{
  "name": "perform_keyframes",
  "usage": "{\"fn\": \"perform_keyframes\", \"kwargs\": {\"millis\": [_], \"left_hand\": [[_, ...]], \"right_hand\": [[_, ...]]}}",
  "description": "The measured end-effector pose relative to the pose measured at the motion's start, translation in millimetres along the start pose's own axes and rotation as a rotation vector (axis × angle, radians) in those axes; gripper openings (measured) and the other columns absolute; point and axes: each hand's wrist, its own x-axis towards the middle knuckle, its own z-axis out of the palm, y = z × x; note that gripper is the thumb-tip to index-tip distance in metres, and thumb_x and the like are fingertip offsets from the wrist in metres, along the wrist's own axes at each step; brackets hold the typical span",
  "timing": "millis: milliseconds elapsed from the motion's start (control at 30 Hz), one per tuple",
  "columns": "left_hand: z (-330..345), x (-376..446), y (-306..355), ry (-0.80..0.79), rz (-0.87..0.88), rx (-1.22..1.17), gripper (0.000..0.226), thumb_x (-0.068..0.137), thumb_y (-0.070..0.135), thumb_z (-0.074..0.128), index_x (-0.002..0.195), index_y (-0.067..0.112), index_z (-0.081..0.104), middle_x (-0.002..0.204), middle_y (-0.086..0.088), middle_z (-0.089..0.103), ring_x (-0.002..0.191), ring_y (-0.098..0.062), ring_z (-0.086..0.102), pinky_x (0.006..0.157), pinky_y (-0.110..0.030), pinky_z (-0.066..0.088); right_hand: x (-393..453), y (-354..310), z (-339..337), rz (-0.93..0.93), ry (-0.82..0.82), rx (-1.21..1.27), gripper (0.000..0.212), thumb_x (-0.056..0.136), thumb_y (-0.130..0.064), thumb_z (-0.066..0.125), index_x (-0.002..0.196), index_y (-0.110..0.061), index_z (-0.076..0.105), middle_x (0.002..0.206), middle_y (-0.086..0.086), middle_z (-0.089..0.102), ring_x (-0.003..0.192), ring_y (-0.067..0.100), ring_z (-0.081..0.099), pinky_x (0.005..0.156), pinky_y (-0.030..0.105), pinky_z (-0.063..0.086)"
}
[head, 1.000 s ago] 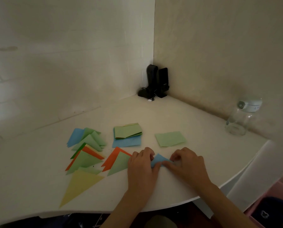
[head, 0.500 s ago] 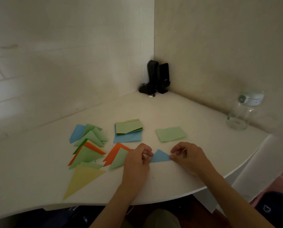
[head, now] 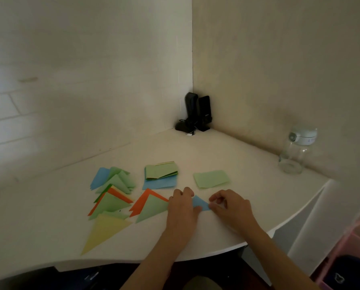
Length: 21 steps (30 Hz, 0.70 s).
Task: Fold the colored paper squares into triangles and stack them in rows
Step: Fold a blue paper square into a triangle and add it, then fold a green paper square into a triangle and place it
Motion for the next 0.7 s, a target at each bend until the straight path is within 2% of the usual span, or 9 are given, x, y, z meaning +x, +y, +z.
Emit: {"fn": "perform_keyframes", "kwargs": {"millis": [133,233,300,400,467,533,633,700], "left_hand": [[-4,1,-1,-0.015,-0.005,-0.163,0.031,0.084,0.011,0.060,0.110,0.020,0.046,0.082,0.003,0.054,0.078,-0.016,0.053,0.065,-0.022,0.039],[-15,-4,-9,0.055,0.020,-0.225,0.022,0.087,0.015,0.060,0.105,0.023,0.050,0.074,0.009,0.055,0.067,-0.008,0.052,0.057,-0.017,0.034],[-29,-7,-23,0.130,0.025,-0.239,0.015,0.087,0.018,0.062,0.098,0.023,0.054,0.074,0.012,0.054,0.066,-0.002,0.050,0.056,-0.011,0.034],[-49,-13,-45,0.209,0.022,-0.194,0.013,0.083,0.017,0.067,0.086,0.025,0.056,0.075,0.012,0.055,0.070,-0.001,0.049,0.057,-0.011,0.033],[-59,-16,-61,0.223,-0.007,-0.157,0.018,0.081,0.018,0.069,0.080,0.028,0.054,0.075,0.011,0.057,0.073,-0.008,0.051,0.058,-0.014,0.031],[-63,-17,-74,0.226,-0.040,-0.136,0.021,0.079,0.018,0.070,0.078,0.029,0.052,0.071,0.013,0.055,0.070,-0.009,0.052,0.057,-0.014,0.030],[-66,-19,-85,0.242,-0.057,-0.102,0.028,0.077,0.021,0.071,0.073,0.033,0.046,0.065,0.013,0.051,0.065,-0.009,0.050,0.054,-0.017,0.030],[-64,-19,-91,0.246,-0.077,-0.096,0.036,0.077,0.022,0.071,0.067,0.036,0.039,0.061,0.013,0.047,0.064,-0.009,0.048,0.054,-0.019,0.029]], "right_hand": [[-1,4,2,-0.012,0.040,0.030,0.012,0.076,-0.038,0.069,0.082,-0.041,0.058,0.081,-0.017,0.056,0.073,-0.002,0.049,0.080,0.029,0.039],[1,6,-2,-0.033,0.114,0.146,0.009,0.074,-0.033,0.073,0.078,-0.028,0.066,0.073,-0.013,0.063,0.062,-0.002,0.054,0.065,0.016,0.041],[6,5,-3,-0.089,0.187,0.147,0.009,0.075,-0.025,0.075,0.080,-0.023,0.067,0.077,-0.012,0.063,0.061,0.002,0.056,0.064,0.013,0.043],[18,3,-1,-0.240,0.276,0.040,0.022,0.069,-0.012,0.079,0.089,-0.015,0.069,0.087,-0.003,0.063,0.076,0.012,0.060,0.077,0.025,0.048],[29,2,3,-0.264,0.251,0.014,0.031,0.066,-0.011,0.080,0.095,-0.013,0.069,0.097,0.003,0.065,0.091,0.018,0.063,0.085,0.025,0.045],[40,0,9,-0.242,0.210,-0.028,0.037,0.067,-0.018,0.081,0.101,-0.014,0.068,0.107,0.004,0.065,0.100,0.020,0.063,0.088,0.029,0.046],[47,-4,14,-0.104,0.112,-0.106,0.042,0.075,-0.035,0.074,0.113,-0.021,0.063,0.119,-0.002,0.061,0.110,0.017,0.058,0.095,0.033,0.042],[49,-5,17,-0.032,0.097,-0.125,0.040,0.078,-0.043,0.069,0.113,-0.026,0.063,0.119,-0.006,0.061,0.111,0.015,0.056,0.099,0.036,0.040]]}}
